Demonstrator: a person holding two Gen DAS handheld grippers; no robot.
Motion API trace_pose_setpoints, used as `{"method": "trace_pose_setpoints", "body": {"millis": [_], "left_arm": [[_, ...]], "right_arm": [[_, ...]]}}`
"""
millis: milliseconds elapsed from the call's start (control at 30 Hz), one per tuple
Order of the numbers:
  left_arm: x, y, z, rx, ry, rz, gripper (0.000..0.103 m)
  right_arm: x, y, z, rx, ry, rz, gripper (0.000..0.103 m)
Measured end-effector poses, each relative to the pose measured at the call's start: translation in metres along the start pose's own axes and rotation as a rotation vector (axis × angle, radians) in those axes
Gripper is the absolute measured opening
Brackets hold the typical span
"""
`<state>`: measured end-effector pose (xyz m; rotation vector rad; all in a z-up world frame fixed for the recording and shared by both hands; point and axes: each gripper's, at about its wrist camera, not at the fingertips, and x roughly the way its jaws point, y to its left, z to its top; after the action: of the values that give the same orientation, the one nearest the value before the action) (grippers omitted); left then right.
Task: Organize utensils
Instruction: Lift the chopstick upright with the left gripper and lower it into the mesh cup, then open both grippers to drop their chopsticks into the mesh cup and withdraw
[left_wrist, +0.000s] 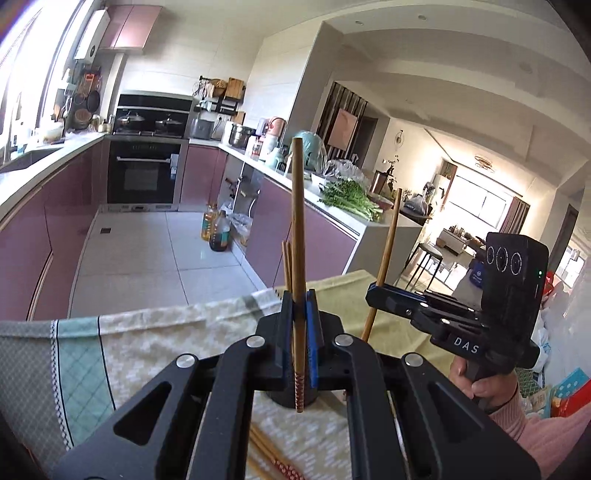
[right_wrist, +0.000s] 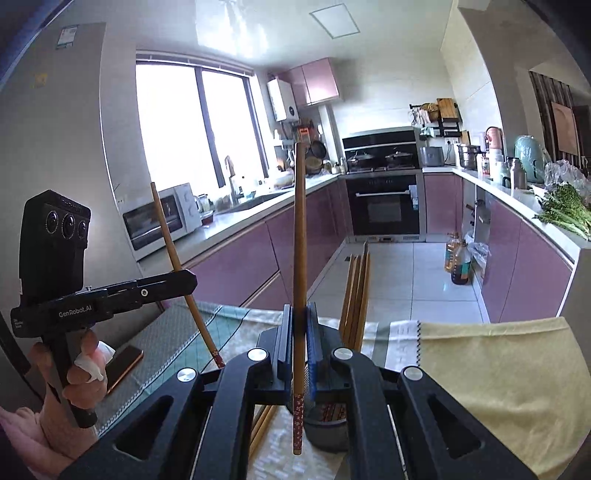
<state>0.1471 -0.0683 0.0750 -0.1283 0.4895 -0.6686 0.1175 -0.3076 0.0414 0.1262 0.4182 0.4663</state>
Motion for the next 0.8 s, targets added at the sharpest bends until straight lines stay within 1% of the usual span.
{"method": "trace_pose_setpoints", "body": {"millis": [133, 233, 333, 400, 467, 667, 800], "left_arm": [[0.006, -0.012, 0.019, 0.018, -0.033, -0.008, 0.007], [0.010, -0.019, 0.030, 0.035, -0.061, 0.000, 0.007], [0.022, -0.024, 0.035, 0.043, -0.052, 0.005, 0.007], [0.033, -0.025, 0.032, 0.045, -0.027, 0.014, 0.007], [0.047, -0.024, 0.026, 0.049, 0.018, 0.014, 0.007], [0.081, -0.017, 0.000, 0.067, 0.139, 0.012, 0.007], [0.100, -0.011, -0.014, 0.081, 0.201, 0.007, 0.007]], "right_arm": [[0.000, -0.006, 0.012, 0.005, -0.033, -0.016, 0.006], [0.005, -0.014, 0.017, 0.012, -0.048, -0.026, 0.006], [0.015, -0.020, 0.018, 0.022, -0.046, -0.041, 0.006], [0.023, -0.022, 0.015, 0.028, -0.033, -0.050, 0.006], [0.032, -0.025, 0.011, 0.028, -0.011, -0.064, 0.006], [0.055, -0.030, -0.009, 0.026, 0.104, -0.072, 0.006], [0.064, -0.030, -0.018, 0.021, 0.170, -0.082, 0.006]]}}
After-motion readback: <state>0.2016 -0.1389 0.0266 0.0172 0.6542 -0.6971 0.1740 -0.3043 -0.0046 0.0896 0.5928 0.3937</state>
